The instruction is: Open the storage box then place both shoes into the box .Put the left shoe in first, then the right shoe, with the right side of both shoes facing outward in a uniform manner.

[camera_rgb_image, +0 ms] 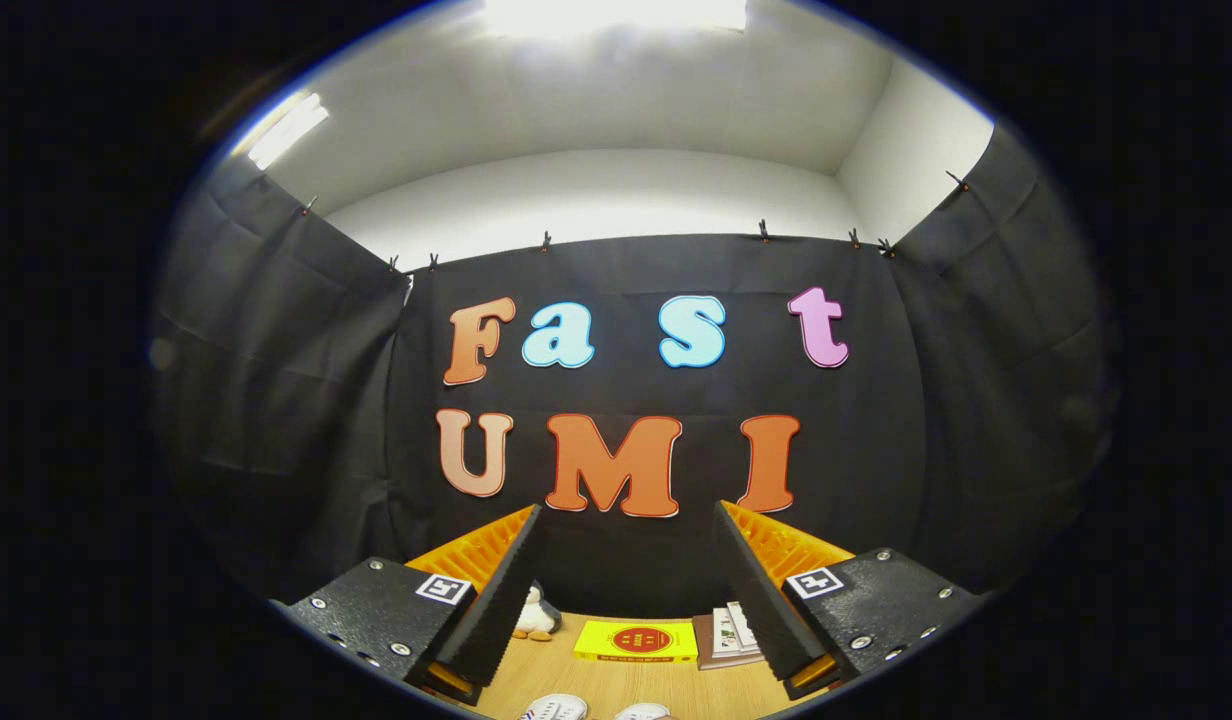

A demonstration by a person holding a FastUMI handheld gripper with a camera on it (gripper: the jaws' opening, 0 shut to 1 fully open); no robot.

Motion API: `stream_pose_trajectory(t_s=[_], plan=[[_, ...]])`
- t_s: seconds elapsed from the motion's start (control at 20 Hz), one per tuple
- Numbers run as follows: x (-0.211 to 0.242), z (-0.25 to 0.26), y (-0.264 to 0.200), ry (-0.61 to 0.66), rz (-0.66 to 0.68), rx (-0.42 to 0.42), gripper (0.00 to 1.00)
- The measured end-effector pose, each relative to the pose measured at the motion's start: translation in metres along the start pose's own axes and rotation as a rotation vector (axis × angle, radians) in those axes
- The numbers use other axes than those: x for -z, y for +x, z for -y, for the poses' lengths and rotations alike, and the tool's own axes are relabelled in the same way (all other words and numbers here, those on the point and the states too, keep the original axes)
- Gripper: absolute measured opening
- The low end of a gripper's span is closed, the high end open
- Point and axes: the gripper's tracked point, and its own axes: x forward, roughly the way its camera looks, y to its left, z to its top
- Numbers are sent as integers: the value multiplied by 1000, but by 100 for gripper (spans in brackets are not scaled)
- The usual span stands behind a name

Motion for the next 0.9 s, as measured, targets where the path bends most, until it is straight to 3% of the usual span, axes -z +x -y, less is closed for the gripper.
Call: stream_pose_trajectory(t_s=[0.3,0.55,0.9], plan=[[12,-9,-10,7,-26,-10,99],[51,-20,-14,59,-118,-36,99],[117,-61,-20,242,-326,-191,98]])
